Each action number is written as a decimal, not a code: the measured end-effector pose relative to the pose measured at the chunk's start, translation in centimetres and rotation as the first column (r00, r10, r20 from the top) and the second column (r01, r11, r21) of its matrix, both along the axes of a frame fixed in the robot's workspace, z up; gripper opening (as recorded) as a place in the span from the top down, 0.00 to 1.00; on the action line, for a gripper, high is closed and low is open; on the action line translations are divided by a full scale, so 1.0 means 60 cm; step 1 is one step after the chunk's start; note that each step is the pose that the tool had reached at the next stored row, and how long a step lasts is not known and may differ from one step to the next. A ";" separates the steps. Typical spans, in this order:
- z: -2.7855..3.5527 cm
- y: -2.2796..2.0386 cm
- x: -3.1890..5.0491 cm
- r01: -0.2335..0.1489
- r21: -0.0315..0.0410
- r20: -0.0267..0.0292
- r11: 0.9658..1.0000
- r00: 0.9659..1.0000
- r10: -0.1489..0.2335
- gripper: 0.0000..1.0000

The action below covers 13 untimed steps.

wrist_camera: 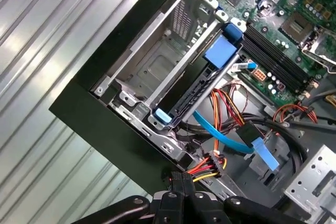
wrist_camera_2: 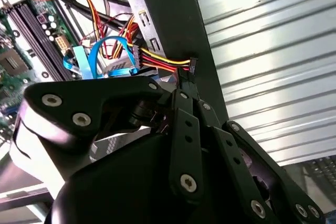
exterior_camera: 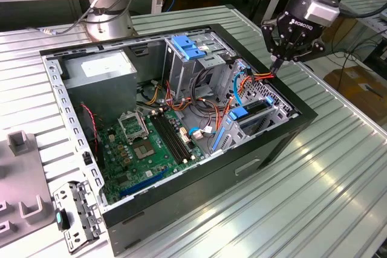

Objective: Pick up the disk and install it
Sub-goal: 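Insert the first disk wire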

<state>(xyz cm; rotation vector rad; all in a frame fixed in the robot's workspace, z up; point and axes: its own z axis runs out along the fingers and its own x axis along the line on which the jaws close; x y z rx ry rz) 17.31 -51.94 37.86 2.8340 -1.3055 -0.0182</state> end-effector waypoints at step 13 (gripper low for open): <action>-0.004 0.0002 0.008 -0.215 -0.005 0.002 0.977 0.977 0.215 0.75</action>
